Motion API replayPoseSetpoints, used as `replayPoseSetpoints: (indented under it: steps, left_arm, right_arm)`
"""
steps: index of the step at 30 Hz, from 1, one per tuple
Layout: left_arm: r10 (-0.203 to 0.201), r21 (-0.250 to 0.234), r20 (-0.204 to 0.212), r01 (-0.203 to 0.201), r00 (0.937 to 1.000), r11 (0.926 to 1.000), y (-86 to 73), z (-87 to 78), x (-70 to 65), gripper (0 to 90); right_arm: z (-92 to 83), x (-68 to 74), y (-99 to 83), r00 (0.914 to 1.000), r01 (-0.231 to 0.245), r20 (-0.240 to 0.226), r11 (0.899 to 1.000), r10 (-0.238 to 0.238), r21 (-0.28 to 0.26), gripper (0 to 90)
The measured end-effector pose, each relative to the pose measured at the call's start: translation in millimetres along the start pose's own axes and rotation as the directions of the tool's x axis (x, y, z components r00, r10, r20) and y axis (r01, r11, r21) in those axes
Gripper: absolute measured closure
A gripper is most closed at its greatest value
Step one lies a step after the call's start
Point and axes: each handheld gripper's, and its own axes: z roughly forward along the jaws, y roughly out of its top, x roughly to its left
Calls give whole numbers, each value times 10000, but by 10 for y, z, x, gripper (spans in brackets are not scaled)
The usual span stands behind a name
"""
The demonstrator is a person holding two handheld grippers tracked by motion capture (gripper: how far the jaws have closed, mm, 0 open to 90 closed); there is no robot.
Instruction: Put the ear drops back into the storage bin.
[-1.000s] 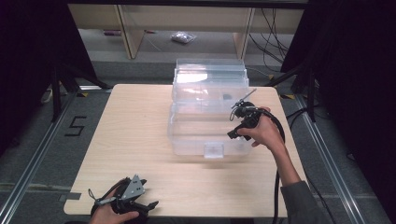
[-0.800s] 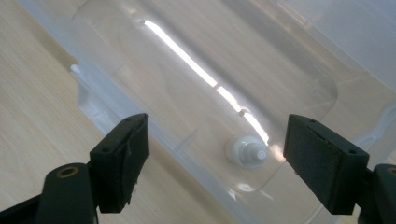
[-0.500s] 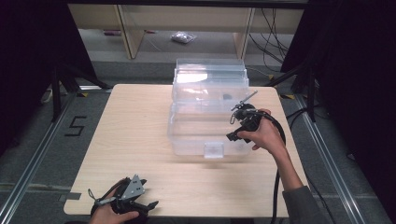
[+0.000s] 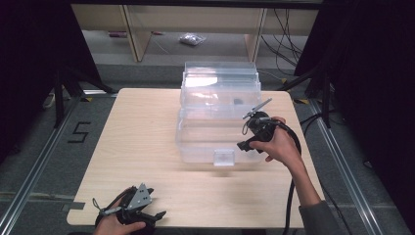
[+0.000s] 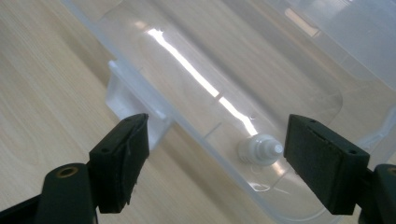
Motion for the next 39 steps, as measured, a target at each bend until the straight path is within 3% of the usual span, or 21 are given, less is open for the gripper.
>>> replayPoseSetpoints:
  steps: [1,3,4,5,6,8,9,10,12,13,16,20,24,25,28,29,31,33,34,35,39]
  left_arm:
    - [4,10,10,-4,10000,10000,0,1,0,166]
    - [-6,-4,-4,6,10000,10000,0,0,-1,166]
    - [-12,-18,-15,12,10000,10000,1,0,-1,166]
    - [-13,-23,-24,13,10000,10000,1,-1,0,166]
    - [-21,-20,-24,21,10000,10000,1,-1,0,166]
    - [-9,-4,-18,9,10000,10000,0,0,0,166]
    - [-17,-16,-15,17,10000,10000,0,1,-1,166]
    - [-10,-17,-18,10,10000,10000,1,0,-1,166]
    - [-18,-16,-22,18,10000,10000,1,0,-1,166]
    - [-15,-9,-21,15,10000,10000,0,-1,0,166]
    - [-11,-13,-15,11,10000,10000,1,0,-1,166]
    - [-14,-7,-20,14,10000,10000,0,1,-2,166]
    - [-17,-11,-17,17,10000,10000,0,0,-1,166]
    - [-14,-7,-18,14,10000,10000,0,1,-1,166]
    - [-17,-21,-19,17,10000,10000,1,0,-2,166]
    - [-17,-21,-31,17,10000,10000,1,-1,-1,166]
    - [-15,-4,-7,15,10000,10000,0,0,-1,166]
    - [12,-17,-13,-12,10000,10000,-4,8,-5,166]
    - [43,-2,-12,-43,10000,10000,-3,2,-7,165]
    - [0,-53,11,0,10000,10000,-2,4,-7,166]
    - [-168,1,-11,168,9999,9999,-5,4,-7,166]
  right_arm:
    - [2,-1,-3,9999,153,31,9998,-153,-145,232]
    - [-17,32,-11,10000,3,-63,10000,-4,-37,231]
    - [-16,18,-12,9991,417,69,9988,-415,-268,231]
    - [-30,63,-19,10000,-27,-95,10000,27,-64,231]
    - [-25,46,-20,9990,441,54,9986,-440,-293,231]
    - [-44,93,-32,9998,162,-78,9998,-163,-150,231]
    - [-34,75,-32,9984,561,43,9977,-560,-389,231]
    - [-48,120,-41,9999,88,-47,9999,-89,-133,231]
    - [-39,104,-46,9982,606,-15,9976,-607,-334,231]
    - [-47,121,-51,9993,367,-32,9991,-367,-198,230]
    - [-49,124,-62,9980,626,-31,9974,-627,-358,229]
    - [-62,157,-89,9992,377,-99,9987,-381,-351,227]
    - [-68,184,-120,9990,439,-107,9981,-444,-431,226]
    - [-48,181,-129,9976,666,-124,9959,-674,-610,227]
    - [-57,200,-164,9978,641,-114,9957,-650,-668,226]
    - [-58,224,-180,9990,390,-202,9972,-404,-642,227]
    - [-45,221,-214,9975,668,-188,9939,-687,-877,225]
    - [-49,254,-248,9988,440,-189,9949,-459,-913,226]
    - [-33,246,-266,9970,711,-227,9914,-741,-1100,226]
    - [-35,266,-285,9979,445,-424,9928,-494,-1111,226]
    - [-13,306,-376,9972,539,-434,9883,-607,-1430,225]
